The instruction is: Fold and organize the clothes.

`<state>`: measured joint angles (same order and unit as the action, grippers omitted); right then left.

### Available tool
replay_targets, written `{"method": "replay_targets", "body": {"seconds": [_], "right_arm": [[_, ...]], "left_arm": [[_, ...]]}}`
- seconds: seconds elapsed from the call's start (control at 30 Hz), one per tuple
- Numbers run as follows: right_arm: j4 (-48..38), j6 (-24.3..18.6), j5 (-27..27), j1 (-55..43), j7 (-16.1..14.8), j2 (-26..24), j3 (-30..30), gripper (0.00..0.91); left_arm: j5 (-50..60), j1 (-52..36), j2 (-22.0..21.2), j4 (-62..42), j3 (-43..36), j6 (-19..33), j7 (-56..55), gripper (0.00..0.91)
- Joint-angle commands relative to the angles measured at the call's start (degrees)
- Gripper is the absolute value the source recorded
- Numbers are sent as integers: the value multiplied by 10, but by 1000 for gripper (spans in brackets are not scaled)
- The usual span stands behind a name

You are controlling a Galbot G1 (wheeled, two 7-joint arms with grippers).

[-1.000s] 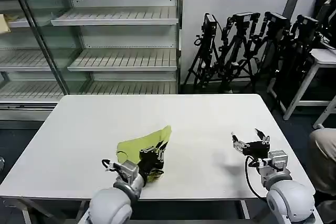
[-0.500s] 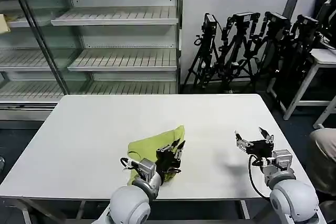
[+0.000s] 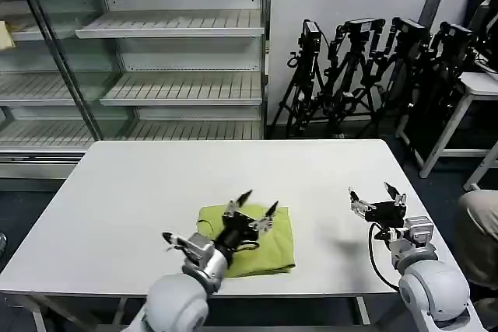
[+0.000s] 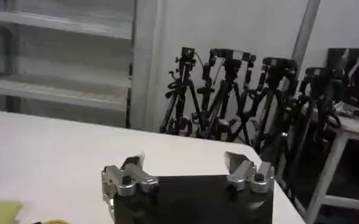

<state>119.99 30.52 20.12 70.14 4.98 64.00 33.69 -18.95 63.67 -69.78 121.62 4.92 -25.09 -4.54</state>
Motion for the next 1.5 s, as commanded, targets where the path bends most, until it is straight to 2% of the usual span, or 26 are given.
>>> {"method": "replay_targets", "body": {"seconds": [0.03,0.1,0.2,0.33,0.8,1.0,1.07,1.13,1.3,1.4,1.5], "right_arm": [[-22,-50,-57,-31,-18,22,-49,907],[-26,-54,-68,-37,-13,31,-70,907],[-39,-83,-70,-46,-10,46,-90,907],[-48,-95,-80,-53,-9,58,-101,907],[-59,-114,-85,-34,-19,51,-65,907],[-53,-110,-85,-25,-17,50,-59,907],[-48,-97,-103,-23,-21,50,-56,907],[-49,-127,-139,-19,-36,48,-55,907],[-43,-143,-141,-15,-44,34,-54,907],[-39,-146,-133,-13,-23,32,-51,907],[-31,-144,-129,-8,-22,30,-44,907]], "left_arm": [[47,92,37,-8,256,99,65,907],[51,117,35,-12,291,109,76,907],[52,142,25,-18,328,129,89,907],[60,161,11,-22,349,149,102,907],[105,155,-17,-16,337,174,110,907],[109,154,-24,-5,344,173,112,907],[112,150,-30,-3,345,171,113,907],[112,148,-38,1,345,165,114,907],[116,155,-48,16,345,158,115,907],[116,162,-48,20,353,172,117,907],[120,171,-48,33,356,169,117,907]]}}
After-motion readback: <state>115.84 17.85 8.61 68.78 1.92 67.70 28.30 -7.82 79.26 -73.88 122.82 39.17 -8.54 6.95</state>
